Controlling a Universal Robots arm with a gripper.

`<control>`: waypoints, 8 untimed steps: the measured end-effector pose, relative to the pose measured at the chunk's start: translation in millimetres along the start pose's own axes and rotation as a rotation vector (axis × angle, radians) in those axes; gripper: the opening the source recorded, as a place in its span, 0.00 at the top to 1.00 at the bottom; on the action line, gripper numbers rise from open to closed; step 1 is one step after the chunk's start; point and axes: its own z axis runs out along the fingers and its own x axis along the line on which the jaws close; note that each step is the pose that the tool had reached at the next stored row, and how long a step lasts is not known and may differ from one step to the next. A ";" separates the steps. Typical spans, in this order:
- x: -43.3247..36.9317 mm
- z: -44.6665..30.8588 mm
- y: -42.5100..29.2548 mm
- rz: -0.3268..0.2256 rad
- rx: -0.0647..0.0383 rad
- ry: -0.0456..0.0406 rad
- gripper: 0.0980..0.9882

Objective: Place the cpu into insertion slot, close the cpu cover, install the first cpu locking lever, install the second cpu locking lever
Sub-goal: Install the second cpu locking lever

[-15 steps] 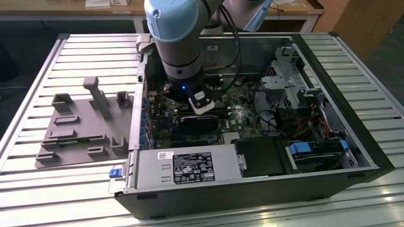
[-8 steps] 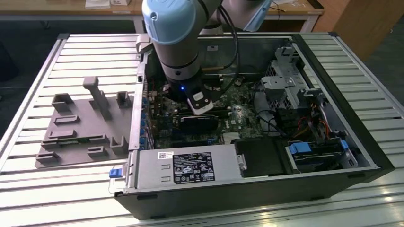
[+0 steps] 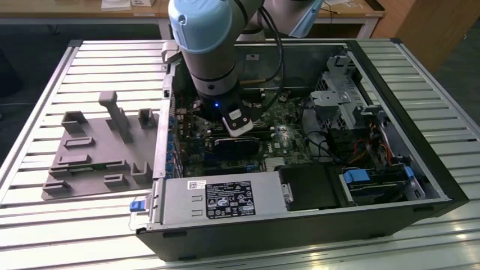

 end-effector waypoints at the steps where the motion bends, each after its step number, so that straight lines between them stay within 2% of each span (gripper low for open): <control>1: 0.0 -0.3 0.1 0.000 0.000 -0.0001 1.00; 8: -0.9 -8.9 2.7 0.000 0.000 0.0000 1.00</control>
